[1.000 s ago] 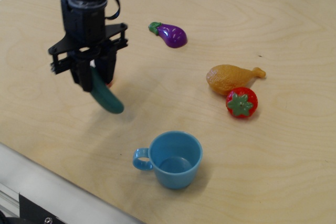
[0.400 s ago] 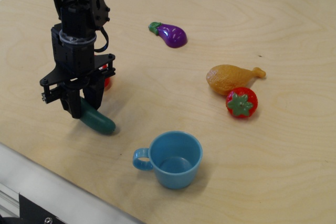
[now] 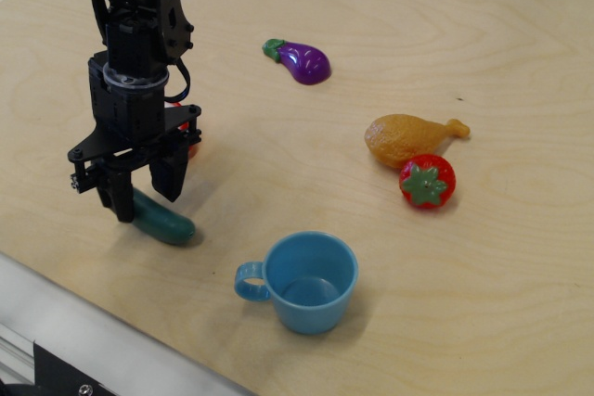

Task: Take cucumber out of cup

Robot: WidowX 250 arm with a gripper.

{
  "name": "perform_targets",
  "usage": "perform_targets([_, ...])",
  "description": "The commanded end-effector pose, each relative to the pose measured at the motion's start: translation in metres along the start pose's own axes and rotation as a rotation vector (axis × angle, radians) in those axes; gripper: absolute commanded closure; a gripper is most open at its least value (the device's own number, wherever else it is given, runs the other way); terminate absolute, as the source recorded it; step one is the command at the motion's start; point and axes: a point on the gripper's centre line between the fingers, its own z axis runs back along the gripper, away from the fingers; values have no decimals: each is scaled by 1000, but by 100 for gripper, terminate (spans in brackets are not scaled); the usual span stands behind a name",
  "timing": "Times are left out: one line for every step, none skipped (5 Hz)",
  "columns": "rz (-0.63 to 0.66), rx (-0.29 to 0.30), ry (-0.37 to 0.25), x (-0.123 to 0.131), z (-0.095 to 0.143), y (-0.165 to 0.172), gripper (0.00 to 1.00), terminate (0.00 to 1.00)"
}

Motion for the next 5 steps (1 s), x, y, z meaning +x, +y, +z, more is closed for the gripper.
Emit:
perform_targets([0,-107,-61,2,48,-9,0,0])
perform_targets([25,-122,-85,2,69,-9,0,0])
perform_targets([25,-122,-85,2,69,-9,0,0])
perform_targets([25,-122,-85,2,69,-9,0,0])
perform_targets([25,-122,-85,2,69,-9,0,100])
